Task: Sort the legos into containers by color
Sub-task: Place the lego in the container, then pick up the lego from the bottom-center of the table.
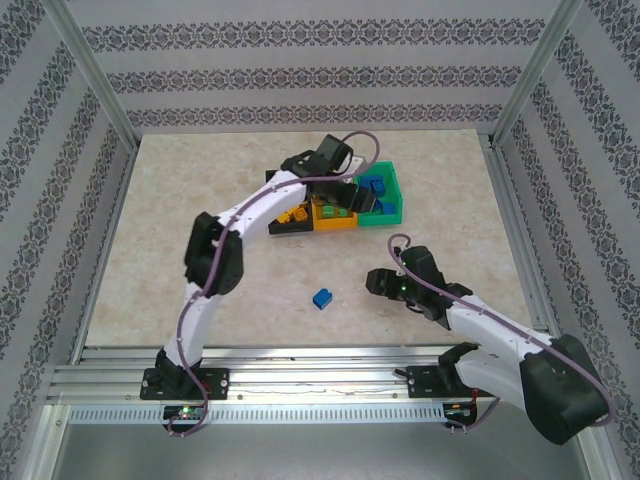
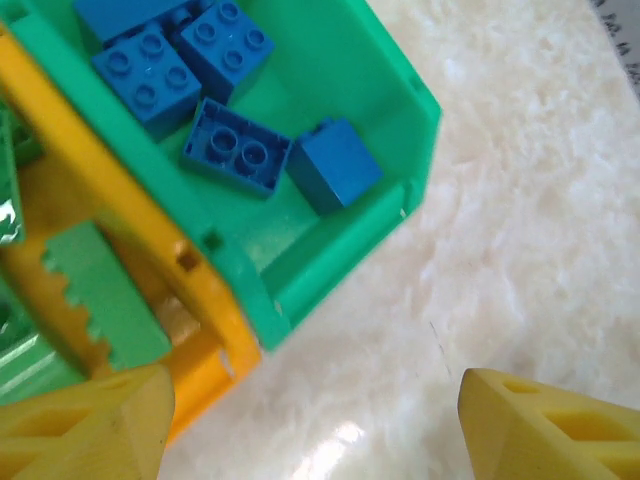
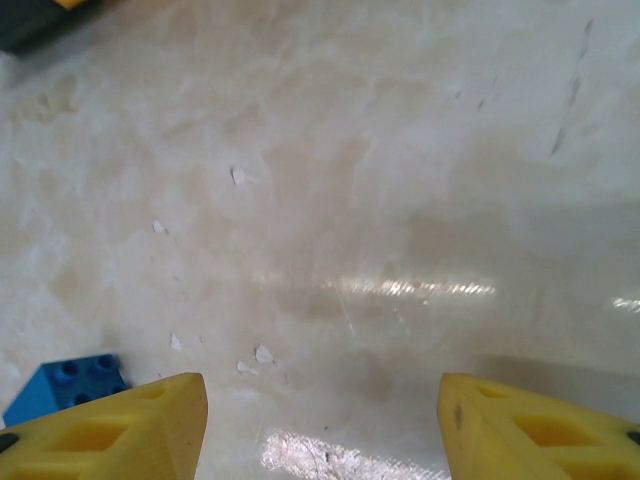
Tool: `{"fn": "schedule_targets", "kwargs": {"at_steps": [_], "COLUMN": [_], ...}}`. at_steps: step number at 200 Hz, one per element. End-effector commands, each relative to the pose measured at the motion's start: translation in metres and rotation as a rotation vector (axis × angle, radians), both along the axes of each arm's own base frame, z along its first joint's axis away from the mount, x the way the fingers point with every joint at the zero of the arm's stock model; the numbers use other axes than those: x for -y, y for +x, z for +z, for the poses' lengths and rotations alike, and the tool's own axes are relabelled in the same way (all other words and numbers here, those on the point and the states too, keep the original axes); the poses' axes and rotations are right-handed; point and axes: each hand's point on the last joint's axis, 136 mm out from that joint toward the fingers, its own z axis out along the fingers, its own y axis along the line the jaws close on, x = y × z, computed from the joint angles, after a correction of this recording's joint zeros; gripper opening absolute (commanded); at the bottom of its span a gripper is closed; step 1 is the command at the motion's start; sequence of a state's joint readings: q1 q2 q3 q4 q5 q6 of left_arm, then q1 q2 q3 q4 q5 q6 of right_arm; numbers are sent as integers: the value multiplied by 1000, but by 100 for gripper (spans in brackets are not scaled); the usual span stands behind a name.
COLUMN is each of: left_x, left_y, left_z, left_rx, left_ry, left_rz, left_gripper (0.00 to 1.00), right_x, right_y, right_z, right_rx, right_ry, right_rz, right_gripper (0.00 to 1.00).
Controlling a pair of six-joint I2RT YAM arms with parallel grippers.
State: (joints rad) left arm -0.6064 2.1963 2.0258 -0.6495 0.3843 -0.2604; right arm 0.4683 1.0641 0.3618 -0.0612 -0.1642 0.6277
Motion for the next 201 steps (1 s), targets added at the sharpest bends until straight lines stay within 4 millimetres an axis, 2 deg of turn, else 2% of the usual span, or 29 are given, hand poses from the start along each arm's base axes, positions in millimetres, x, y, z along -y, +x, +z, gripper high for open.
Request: {"fn": "schedule_targets", "kwargs": {"at_steps": [1, 54, 85, 123, 155, 183, 201], "left_x": [-9, -58, -88, -124, -144, -156, -164], "left_y": [0, -39, -65, -86, -93, -94, -94], "left_z": [59, 49, 28, -2, -15, -23, -24], "left_rx": [157, 132, 109, 32, 7, -38, -43], "left_ry": [-117, -181, -148, -112, -123, -168, -198], "left_rz": [39, 145, 191, 270, 328, 373, 399], "left_gripper": [75, 75, 75, 75, 76, 76, 76], "right_x": [-12, -43, -63, -97, -132, -149, -152], "right_y": [9, 6, 6, 0, -14, -26, -29], "right_z": [9, 6, 6, 3, 5, 2, -1], "right_rx": [31, 3, -2, -9, -22, -58, -83], "right_ry": [6, -12, -25, -55, -73, -112, -156], "right_rz": [7, 117, 187, 339, 528, 656, 703], "right_gripper": [63, 63, 63, 63, 63, 63, 63]}}
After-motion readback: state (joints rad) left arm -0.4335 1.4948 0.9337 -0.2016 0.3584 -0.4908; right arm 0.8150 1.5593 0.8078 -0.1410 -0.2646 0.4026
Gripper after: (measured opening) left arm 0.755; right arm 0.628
